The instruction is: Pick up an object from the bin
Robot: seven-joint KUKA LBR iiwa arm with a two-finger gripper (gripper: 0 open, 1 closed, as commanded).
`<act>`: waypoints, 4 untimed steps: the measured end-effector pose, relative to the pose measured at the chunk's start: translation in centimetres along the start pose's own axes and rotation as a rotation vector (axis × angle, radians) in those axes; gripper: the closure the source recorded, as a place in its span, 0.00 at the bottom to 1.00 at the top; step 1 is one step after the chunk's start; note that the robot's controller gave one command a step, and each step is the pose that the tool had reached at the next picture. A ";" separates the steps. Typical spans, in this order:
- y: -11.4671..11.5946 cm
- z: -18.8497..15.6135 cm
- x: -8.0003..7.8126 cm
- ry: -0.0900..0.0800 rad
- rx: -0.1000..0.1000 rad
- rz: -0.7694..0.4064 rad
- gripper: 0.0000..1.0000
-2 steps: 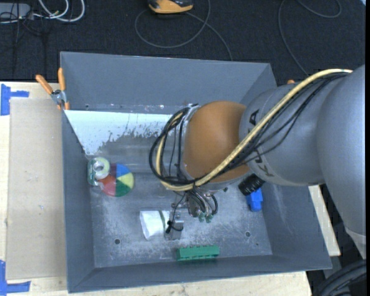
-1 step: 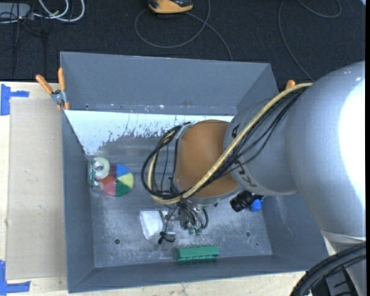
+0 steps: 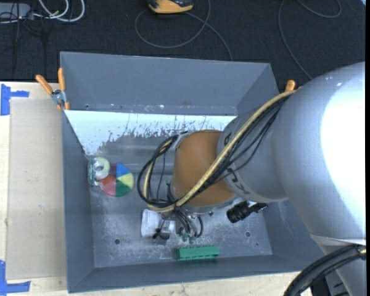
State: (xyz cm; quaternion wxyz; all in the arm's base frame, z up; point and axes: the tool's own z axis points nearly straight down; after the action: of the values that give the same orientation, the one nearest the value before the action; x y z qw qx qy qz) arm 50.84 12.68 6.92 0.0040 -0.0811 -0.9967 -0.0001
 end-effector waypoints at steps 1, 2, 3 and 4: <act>0.0 0.0 0.0 0.000 0.000 0.000 1.00; 0.0 -0.2 0.1 0.002 0.001 0.000 1.00; -0.1 -1.2 0.1 0.003 0.001 0.001 1.00; -0.1 -2.1 0.0 0.000 0.000 0.001 1.00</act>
Offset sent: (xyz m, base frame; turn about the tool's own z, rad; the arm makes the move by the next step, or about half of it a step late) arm 0.0000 0.0001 0.0381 0.0000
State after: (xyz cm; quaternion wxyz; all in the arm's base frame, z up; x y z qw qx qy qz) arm 50.86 12.62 9.02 0.0038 -0.0817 -0.9967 -0.0003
